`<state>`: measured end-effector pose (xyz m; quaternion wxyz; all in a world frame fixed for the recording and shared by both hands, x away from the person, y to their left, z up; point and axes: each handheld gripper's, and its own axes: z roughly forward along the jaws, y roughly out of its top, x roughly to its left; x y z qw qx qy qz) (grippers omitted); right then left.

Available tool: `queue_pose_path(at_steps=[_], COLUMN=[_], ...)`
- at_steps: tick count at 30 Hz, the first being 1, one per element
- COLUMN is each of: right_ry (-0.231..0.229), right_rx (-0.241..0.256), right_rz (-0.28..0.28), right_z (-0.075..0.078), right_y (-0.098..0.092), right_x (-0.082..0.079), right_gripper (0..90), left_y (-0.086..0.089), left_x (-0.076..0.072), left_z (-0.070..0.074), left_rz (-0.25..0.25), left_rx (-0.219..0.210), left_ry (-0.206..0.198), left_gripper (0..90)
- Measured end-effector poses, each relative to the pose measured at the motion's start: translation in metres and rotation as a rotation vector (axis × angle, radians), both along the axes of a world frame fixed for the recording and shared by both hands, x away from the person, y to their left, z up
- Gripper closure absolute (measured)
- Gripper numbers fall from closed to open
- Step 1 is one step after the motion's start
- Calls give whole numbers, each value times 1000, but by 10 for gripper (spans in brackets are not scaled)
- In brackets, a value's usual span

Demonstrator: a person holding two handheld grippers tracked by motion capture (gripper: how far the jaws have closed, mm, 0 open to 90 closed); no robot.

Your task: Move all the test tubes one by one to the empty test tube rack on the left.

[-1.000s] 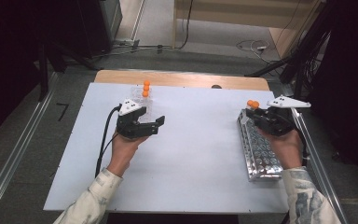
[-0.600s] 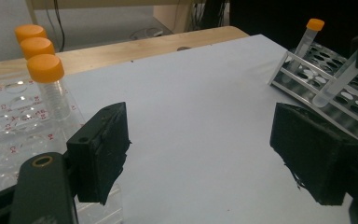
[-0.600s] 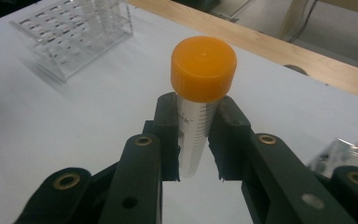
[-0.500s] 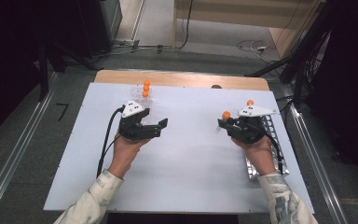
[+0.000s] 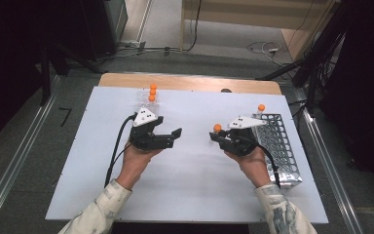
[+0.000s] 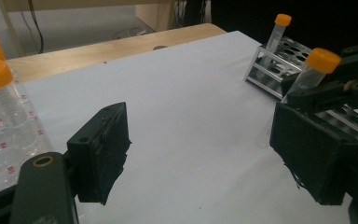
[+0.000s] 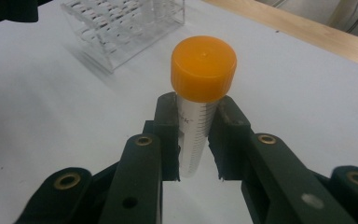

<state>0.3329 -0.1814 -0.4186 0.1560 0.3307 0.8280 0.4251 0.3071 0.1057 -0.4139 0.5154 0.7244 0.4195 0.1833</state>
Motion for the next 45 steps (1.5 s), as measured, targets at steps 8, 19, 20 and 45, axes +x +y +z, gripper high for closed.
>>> queue_pose_path(at_steps=[8,19,20,45], right_ry=[16,28,31,33], right_rx=[-8,-15,-15,-26], right_rz=[48,81,82,162], right_z=[-9,-15,-15,-20], right_y=[18,32,33,63], right_x=[-4,-8,-8,-16], right_gripper=[718,718,718,718], left_y=[-6,-15,-16,-34], left_x=[-4,-6,-6,-4], left_z=[2,0,0,-14], left_rz=[-28,-66,-70,-237], left_rx=[-9,-6,-3,-20], left_ry=[1,7,7,51], left_gripper=[202,211,219,603])
